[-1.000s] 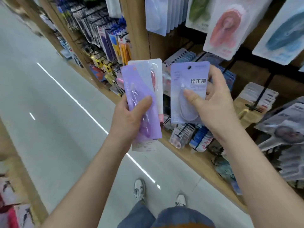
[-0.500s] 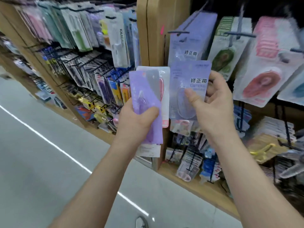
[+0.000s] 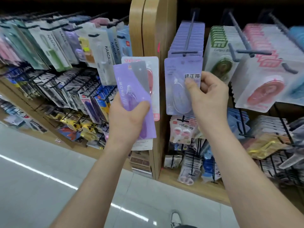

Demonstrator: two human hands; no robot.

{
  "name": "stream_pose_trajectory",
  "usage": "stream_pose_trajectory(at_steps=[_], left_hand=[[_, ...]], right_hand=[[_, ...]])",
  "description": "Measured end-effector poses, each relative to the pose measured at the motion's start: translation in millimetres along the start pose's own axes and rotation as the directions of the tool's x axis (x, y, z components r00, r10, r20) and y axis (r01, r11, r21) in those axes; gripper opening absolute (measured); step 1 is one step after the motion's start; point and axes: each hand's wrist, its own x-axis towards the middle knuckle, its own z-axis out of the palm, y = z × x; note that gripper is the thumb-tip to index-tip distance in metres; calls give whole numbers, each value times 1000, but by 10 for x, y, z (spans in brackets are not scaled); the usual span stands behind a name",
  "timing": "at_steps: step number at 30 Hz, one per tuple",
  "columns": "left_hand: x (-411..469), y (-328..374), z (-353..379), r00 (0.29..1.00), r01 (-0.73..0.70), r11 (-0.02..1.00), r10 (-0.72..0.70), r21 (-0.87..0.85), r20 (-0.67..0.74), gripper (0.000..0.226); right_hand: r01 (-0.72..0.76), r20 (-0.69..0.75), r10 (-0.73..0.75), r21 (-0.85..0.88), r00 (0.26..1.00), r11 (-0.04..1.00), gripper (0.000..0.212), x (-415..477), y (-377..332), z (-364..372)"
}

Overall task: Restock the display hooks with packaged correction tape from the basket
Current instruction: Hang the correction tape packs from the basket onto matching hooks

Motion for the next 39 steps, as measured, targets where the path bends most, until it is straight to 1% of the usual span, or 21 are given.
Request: stream_pose_trajectory(at_steps=[4,6,8,10,12,16,17,19,21,23,26,28,29,30,32,34,35,36,37,38,39], left_hand=[[61,24,52,997,-4,1000,3,11,72,20],[95,22,93,997,-16,999,13,39,79,21],[113,23,118,997,-31,998,27,52,76,24],[127,20,116,997,-31,999,28,39,72,24],[133,18,88,997,-27,999,25,28,72,22],[130,26,60,994,-6,1000,5,11,106,25],[129,30,70,993,0,1000,-1,10,118,25],[138,31,92,992,3,1000,-4,14,125,24],[145,29,112,992,25,1000,-23,-13,126,23],[151,23,134,988,77,993,-63,-92,144,19],[150,1,164,972,166,962,-123,-215,200,15],[140,4,182,963,212,936,-152,-279,220,16],[132,9,192,960,229,926,-165,-300,225,18],[121,12,200,958,241,917,-174,-319,227,19],[90,15,221,953,269,895,-195,-356,230,18],[55,-4,231,946,299,873,-220,-384,236,18],[40,-19,236,943,311,864,-230,-395,239,17],[21,-31,245,941,320,857,-238,-404,242,17],[5,-36,255,940,323,853,-240,-410,241,18],[-12,-35,272,943,317,854,-235,-413,237,22],[-29,-29,289,947,301,861,-220,-411,233,28]], right_hand=[[7,-48,-7,-11,999,1000,13,57,12,48],[-16,-84,13,-42,996,999,26,78,33,100],[-30,-122,22,-64,992,998,29,84,38,136],[-41,-124,30,-84,992,996,30,83,30,147],[-54,-97,43,-111,994,992,36,82,33,145],[-89,-93,80,-94,992,992,41,131,28,153],[-86,-98,75,-115,992,990,45,161,27,158],[-64,-117,40,-208,992,976,51,217,47,147],[-42,-129,1,-320,992,946,55,260,90,124],[-33,-141,-33,-443,989,896,58,307,99,120],[-105,-176,-10,-633,984,767,60,378,46,117],[-141,-200,-4,-705,980,695,56,394,36,59],[-144,-212,-17,-719,977,680,51,382,38,8],[-138,-220,-36,-720,975,680,47,347,40,-51],[-92,-221,-89,-695,971,714,43,219,17,-155],[-2,-174,-143,-642,974,767,35,47,-2,-187],[31,-133,-135,-589,982,808,31,-43,9,-173],[28,-80,-78,-495,994,868,29,-136,-4,-147],[-33,-1,35,-358,999,933,30,-222,-22,-111],[-143,130,169,-189,977,972,35,-297,-49,-71],[-268,294,268,-43,917,963,39,-369,-53,-37]])
